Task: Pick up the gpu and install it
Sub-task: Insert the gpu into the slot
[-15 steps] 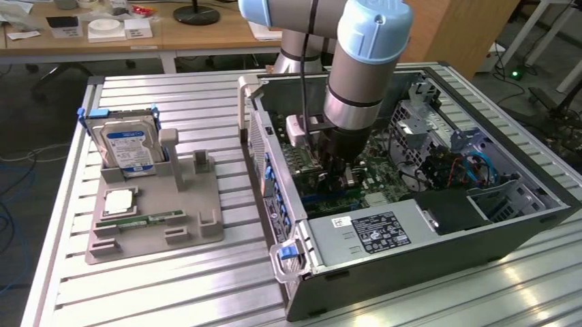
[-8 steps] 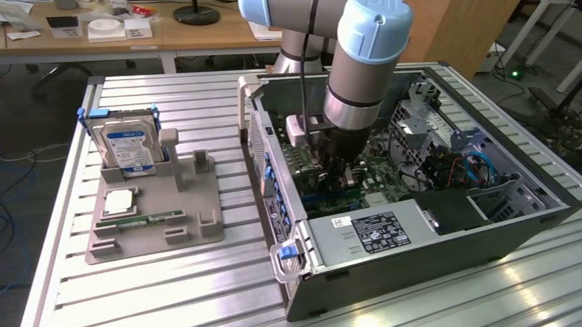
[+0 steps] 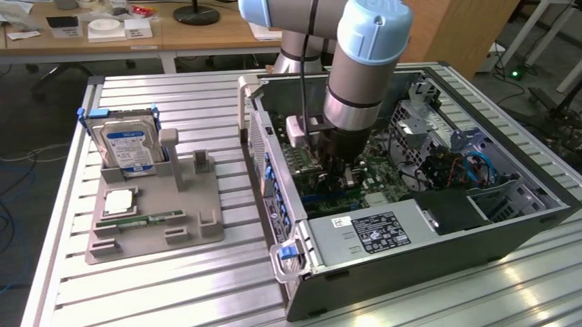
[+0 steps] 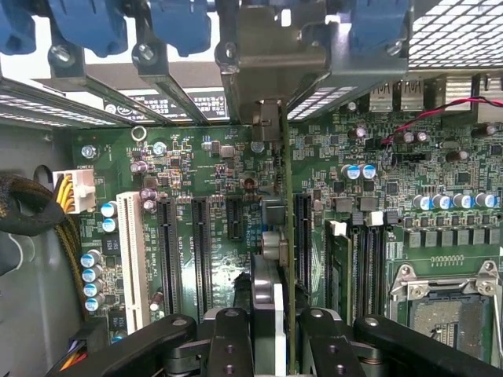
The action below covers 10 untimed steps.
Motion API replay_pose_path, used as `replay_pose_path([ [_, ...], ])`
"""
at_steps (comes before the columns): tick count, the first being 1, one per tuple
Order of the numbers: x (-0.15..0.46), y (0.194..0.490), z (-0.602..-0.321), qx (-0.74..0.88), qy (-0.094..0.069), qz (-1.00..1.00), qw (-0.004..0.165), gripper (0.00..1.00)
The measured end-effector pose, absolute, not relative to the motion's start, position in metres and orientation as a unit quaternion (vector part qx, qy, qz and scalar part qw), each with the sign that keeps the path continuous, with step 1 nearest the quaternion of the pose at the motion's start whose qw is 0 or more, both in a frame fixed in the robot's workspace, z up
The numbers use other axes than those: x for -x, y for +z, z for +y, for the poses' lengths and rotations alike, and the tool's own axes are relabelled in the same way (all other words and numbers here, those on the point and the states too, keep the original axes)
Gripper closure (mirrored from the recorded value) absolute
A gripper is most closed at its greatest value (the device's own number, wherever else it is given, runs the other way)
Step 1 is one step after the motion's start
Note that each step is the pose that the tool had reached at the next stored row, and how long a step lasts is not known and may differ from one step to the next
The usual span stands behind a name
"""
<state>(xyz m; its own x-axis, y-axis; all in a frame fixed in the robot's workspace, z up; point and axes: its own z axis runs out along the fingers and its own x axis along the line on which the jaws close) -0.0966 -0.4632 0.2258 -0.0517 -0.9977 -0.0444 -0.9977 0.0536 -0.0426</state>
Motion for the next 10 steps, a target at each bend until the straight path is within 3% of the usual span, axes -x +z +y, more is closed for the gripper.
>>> replay_pose_path([
  [10,0.0966,0.2231,-0.4637,0.688,0.0,0.725,0.031,0.71],
])
